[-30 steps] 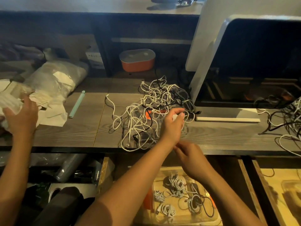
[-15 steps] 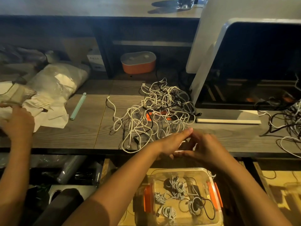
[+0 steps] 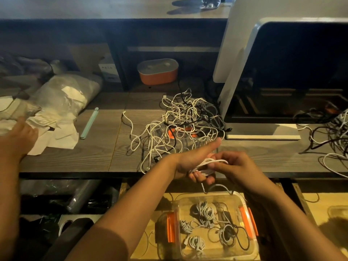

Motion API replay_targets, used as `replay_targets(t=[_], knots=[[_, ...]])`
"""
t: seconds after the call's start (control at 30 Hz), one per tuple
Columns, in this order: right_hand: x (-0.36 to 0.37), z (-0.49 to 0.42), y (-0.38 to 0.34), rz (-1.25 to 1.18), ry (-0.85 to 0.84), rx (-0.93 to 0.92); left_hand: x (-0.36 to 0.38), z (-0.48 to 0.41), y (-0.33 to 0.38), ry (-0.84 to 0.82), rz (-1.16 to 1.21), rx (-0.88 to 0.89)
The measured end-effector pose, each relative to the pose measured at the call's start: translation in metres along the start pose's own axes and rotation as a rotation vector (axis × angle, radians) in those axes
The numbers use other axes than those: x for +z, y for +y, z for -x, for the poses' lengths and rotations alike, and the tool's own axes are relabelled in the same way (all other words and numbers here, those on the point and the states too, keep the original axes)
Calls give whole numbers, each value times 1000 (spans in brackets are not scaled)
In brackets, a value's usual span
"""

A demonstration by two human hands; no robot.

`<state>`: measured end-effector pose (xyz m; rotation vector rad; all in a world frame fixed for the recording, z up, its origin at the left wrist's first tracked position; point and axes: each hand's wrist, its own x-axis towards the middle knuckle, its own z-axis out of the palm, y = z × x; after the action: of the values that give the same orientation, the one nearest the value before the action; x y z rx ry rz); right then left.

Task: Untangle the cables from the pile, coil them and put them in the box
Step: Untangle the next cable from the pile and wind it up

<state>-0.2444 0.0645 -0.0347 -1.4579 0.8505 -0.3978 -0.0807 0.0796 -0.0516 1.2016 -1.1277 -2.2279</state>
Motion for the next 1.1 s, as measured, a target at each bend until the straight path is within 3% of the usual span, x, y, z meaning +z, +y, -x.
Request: replay_targets(t=[0.07, 0.17, 0.3, 0.47, 0.73, 0.87, 1.0, 1.1], knots=[[7, 0, 2, -37, 11, 31, -1, -1, -4, 36, 32, 7], [16, -2, 7, -85, 179, 18, -1, -5, -9, 238, 149, 62], [17, -9, 11, -31, 366, 48, 13, -12, -21, 462, 247, 310], [23, -14, 11, -123, 460, 94, 29, -26, -40, 766, 306, 571], [30, -8, 2, -137, 335, 84, 20, -29, -40, 876, 370, 369], [25, -13, 15, 112, 284, 106, 19, -33, -43, 1004, 348, 238], [10, -19, 20, 747, 237, 136, 21, -32, -42, 1066, 238, 87], [6, -22, 13, 989, 128, 15, 20, -34, -45, 1044, 169, 10]])
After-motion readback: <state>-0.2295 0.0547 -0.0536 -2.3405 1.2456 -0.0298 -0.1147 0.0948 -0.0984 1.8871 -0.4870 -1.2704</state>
